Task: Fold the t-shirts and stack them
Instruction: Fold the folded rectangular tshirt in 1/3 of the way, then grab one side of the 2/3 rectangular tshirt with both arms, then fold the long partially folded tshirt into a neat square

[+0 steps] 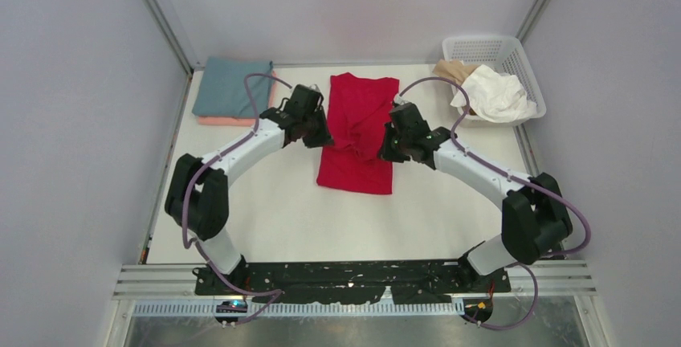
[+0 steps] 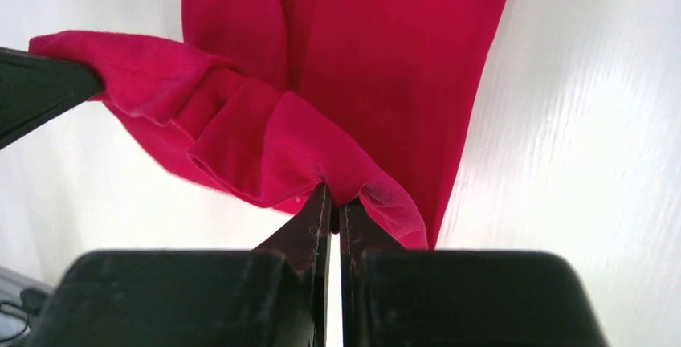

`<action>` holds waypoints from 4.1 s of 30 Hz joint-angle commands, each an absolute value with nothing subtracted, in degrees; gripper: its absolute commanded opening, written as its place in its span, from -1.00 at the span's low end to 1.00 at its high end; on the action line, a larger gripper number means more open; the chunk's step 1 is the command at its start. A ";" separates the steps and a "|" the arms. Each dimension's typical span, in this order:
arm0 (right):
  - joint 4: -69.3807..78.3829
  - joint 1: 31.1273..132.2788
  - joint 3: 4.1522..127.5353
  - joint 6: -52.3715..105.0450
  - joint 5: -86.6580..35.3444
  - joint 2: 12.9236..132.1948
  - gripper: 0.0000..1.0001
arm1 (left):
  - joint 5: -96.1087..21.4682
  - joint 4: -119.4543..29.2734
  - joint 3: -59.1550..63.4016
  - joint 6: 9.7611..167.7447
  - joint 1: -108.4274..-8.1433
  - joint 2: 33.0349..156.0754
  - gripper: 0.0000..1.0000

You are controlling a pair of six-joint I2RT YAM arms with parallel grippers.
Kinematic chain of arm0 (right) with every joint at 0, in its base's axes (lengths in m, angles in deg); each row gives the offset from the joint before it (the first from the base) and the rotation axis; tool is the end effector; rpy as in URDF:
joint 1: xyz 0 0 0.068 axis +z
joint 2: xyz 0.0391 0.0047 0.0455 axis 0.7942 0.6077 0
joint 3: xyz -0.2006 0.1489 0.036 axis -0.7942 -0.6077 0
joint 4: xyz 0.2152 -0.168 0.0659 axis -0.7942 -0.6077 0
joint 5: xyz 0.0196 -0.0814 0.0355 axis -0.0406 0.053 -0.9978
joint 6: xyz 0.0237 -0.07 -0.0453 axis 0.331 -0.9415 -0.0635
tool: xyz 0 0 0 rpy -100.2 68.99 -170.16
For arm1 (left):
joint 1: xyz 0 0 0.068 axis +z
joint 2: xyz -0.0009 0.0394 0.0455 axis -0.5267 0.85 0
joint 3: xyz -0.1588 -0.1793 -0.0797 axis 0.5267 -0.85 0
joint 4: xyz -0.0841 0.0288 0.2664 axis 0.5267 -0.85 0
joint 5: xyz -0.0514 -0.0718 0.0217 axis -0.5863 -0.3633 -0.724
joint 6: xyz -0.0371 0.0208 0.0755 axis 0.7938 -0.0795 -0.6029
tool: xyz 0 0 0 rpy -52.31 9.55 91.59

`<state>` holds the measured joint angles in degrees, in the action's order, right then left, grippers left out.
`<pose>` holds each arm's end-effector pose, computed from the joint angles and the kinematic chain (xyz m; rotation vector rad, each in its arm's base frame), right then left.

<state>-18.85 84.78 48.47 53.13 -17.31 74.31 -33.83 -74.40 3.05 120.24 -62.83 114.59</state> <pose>0.3018 0.1889 0.1858 0.0362 2.4815 0.4978 0.3472 -0.2164 0.1955 -0.2281 2.5398 -0.6508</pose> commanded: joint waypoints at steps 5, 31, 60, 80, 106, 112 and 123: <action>-13.83 77.93 58.57 48.36 -18.86 86.31 -0.89 | -36.16 -75.79 14.83 114.36 -57.98 124.70 -1.00; -14.84 73.10 60.31 48.69 -20.30 90.67 0.93 | -36.26 -80.77 14.86 111.41 -57.36 122.57 0.99; -0.30 78.70 32.00 57.16 -29.27 80.52 -0.01 | -44.34 -66.89 -6.63 118.90 -56.96 126.02 -0.62; -23.18 84.83 25.17 54.92 -50.16 52.32 -0.83 | -51.00 -77.55 -34.43 119.94 -63.54 83.74 -1.00; -17.98 71.76 44.05 48.06 -48.33 59.17 -0.89 | -42.15 -68.03 -12.66 117.24 -56.37 89.92 -1.00; -13.61 67.57 46.96 47.34 -49.40 66.54 -0.89 | -42.85 -66.95 -6.87 116.27 -53.63 98.31 -1.00; -8.34 64.96 52.88 50.11 -47.81 83.09 -0.89 | -46.45 -71.76 7.45 114.10 -51.31 118.82 -1.00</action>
